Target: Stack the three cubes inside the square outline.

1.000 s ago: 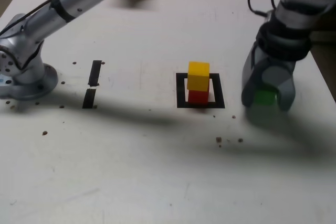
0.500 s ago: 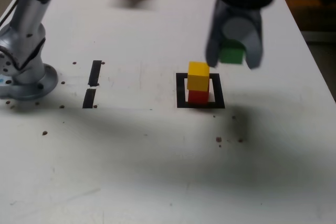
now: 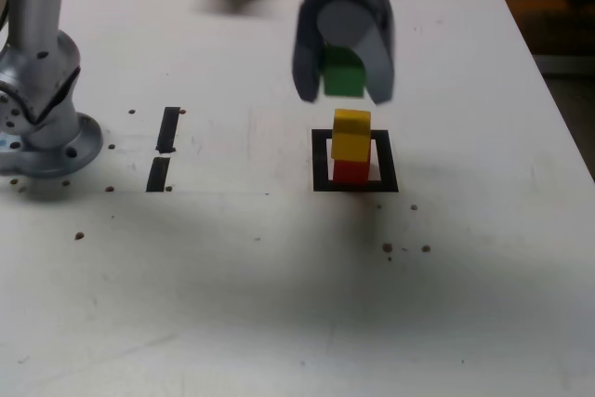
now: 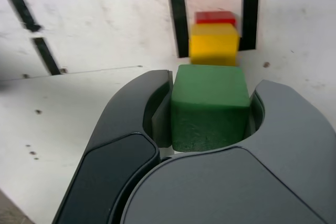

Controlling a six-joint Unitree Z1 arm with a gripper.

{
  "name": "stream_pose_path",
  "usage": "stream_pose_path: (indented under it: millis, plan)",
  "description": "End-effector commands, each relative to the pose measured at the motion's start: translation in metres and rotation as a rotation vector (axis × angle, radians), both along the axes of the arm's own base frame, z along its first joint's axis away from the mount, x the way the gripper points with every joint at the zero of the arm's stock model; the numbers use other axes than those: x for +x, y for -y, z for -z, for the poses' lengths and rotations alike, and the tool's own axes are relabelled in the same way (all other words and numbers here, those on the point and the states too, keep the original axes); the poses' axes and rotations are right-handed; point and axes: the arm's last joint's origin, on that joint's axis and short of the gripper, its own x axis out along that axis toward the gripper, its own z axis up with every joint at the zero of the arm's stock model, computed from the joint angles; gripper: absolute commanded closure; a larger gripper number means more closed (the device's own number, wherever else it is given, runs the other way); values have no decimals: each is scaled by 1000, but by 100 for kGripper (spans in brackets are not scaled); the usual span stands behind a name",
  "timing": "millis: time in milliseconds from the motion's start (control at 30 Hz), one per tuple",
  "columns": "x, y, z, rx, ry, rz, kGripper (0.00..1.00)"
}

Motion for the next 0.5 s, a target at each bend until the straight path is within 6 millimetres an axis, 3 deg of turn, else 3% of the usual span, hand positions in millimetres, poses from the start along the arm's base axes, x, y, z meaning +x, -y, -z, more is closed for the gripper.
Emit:
stream_pose_path:
  millis: [0, 200, 467]
  plan:
    - [3, 1, 6, -7, 2, -1, 92]
    - [11, 0, 21, -12, 9, -3, 92]
    - [10, -11, 29, 1, -19, -16, 84]
